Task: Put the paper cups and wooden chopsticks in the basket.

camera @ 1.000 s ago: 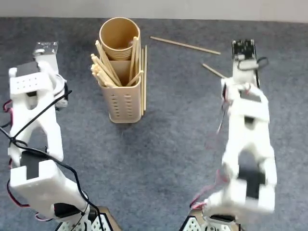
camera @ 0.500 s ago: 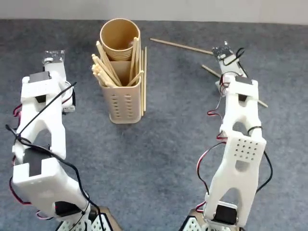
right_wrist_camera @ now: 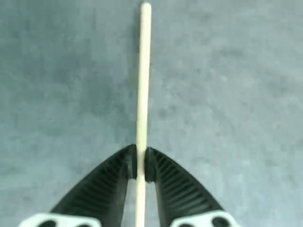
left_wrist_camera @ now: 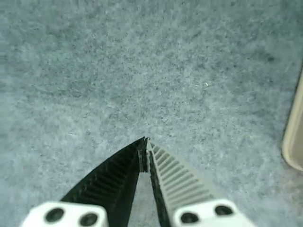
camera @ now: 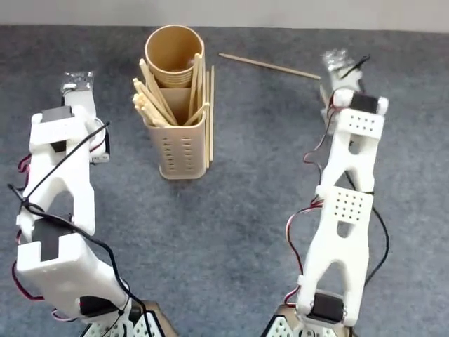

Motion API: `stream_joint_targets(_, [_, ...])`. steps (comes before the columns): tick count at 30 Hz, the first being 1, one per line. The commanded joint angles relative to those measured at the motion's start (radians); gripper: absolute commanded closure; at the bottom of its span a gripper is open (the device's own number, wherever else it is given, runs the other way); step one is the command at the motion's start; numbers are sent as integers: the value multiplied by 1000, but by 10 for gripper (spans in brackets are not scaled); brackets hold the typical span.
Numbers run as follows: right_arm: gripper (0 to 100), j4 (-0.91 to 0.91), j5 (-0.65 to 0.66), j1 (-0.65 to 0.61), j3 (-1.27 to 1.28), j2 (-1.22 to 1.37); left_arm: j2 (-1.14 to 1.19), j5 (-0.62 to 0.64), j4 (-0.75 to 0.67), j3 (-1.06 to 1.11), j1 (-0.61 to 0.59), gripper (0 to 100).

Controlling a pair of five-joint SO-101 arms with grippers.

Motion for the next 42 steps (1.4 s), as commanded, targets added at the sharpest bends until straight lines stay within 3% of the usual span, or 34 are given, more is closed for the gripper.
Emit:
stream_joint_targets(1, [992,77,-157,-64,-99,-295,-42,15,-61,22,18,989])
stream_joint_targets(8, [992,183,-281,-354,-137,-757,-42,15,-83,42,18,989])
stream_joint_targets(14, [992,231,-428,-516,-148,-872,-42,15,-84,47,18,989])
stream_joint_targets(22, [992,173,-430,-754,-148,-898,-42,15,-84,50,18,989])
stream_joint_targets(29, [993,305,-353,-825,-113,-1129,-42,15,-103,50,19,989])
stream_joint_targets(32, [993,305,-354,-771,116,-1237,-42,15,-100,51,19,989])
stream_joint_targets(39, [993,288,-350,-768,1007,-1774,-42,15,-101,53,19,989])
stream_joint_targets(42, [992,76,-347,-806,1349,-2091,-42,15,-101,53,19,989])
